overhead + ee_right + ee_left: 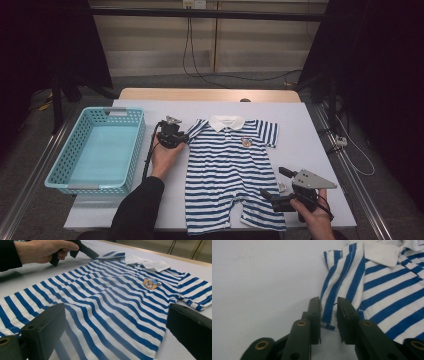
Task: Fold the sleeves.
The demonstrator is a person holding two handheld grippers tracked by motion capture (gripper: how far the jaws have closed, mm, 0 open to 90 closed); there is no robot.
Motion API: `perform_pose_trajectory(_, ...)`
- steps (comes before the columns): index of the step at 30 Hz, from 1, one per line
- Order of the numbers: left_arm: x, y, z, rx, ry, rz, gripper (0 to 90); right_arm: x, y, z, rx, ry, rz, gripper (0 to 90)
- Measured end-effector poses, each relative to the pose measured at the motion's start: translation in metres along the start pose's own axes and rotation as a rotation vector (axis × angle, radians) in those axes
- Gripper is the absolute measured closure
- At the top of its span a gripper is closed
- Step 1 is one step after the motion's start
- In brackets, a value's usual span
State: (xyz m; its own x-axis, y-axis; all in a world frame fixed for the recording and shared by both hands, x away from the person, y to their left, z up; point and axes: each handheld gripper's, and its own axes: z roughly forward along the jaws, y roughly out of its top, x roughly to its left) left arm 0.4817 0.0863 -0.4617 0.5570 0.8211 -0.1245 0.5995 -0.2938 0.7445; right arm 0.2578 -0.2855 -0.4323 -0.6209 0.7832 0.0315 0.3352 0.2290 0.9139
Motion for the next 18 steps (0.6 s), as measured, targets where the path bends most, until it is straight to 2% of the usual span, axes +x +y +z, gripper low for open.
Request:
perform_pose_trajectory(1, -0.001, 0.000, 0.000, -0.001, -0.001, -0.002, 84.7, 0.000, 0.000, 0.000, 0.001, 0.001, -0.002, 2.5)
perform_pose_trajectory(6, -0.001, 0.000, -0.001, -0.007, -0.012, -0.004, 86.3, 0.000, 0.000, 0.001, 0.005, 0.006, -0.001, 2.5)
perform_pose_trajectory(10, -0.006, 0.004, -0.004, -0.046, -0.030, 0.000, 86.3, 0.000, 0.000, 0.001, 0.007, 0.005, 0.005, 2.5)
perform_pose_trajectory(14, -0.015, 0.008, -0.009, -0.073, -0.021, 0.024, 86.0, 0.000, 0.000, 0.001, 0.006, 0.008, 0.001, 2.5)
perform_pose_trajectory(18, -0.022, 0.011, -0.014, -0.085, -0.044, 0.047, 85.6, 0.000, 0.000, 0.001, 0.007, 0.009, 0.000, 2.5)
